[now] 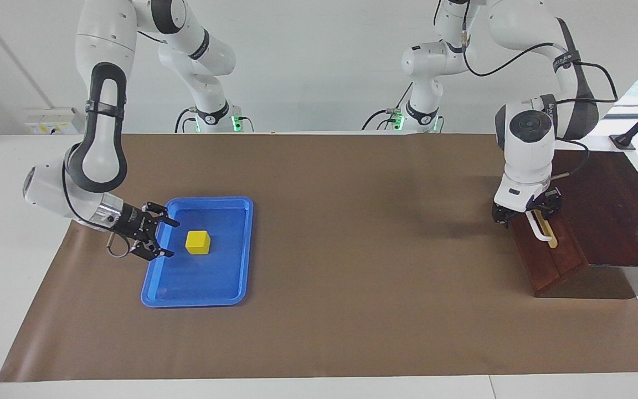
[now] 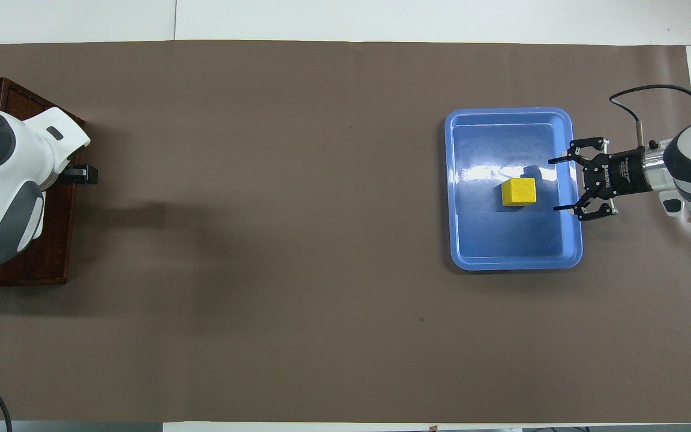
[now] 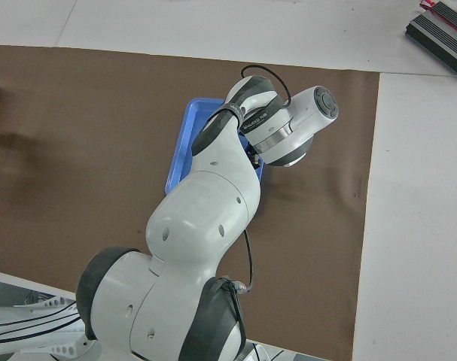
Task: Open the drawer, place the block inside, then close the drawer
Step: 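Grasp the cube with the right gripper while the left gripper opens the drawer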
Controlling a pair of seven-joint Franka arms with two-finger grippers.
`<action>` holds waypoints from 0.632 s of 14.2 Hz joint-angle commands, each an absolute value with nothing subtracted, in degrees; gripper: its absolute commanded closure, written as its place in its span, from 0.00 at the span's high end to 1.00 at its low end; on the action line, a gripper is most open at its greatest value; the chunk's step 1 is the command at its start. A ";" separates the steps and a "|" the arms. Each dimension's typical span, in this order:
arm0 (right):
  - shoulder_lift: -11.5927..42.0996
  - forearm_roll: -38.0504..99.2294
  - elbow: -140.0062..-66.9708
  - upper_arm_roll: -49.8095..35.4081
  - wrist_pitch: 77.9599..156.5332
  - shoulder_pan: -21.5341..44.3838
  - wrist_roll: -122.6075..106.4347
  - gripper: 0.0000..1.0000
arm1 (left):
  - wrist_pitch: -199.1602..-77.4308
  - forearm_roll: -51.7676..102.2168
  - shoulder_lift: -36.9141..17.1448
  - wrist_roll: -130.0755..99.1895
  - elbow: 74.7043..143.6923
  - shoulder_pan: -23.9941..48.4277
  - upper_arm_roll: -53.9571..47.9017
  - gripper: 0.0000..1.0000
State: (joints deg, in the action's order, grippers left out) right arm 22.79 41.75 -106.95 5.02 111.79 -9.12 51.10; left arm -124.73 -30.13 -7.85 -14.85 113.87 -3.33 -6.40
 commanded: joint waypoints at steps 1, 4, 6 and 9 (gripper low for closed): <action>23.64 44.29 -107.22 4.83 114.16 -8.18 50.01 1.00 | -127.52 -31.73 -7.38 -18.10 116.62 -2.73 -6.24 1.00; 23.64 44.56 -107.93 4.83 115.66 -6.07 51.23 1.00 | -128.32 -32.86 -8.08 -20.38 117.07 -2.55 -6.24 1.00; 23.56 45.08 -108.72 4.83 116.54 -5.80 51.42 1.00 | -128.41 -33.13 -8.44 -22.40 117.07 -1.68 -6.33 1.00; 23.29 45.44 -110.12 4.83 118.03 -5.71 51.33 1.00 | -129.89 -33.05 -9.58 -26.09 116.98 -0.45 -6.42 1.00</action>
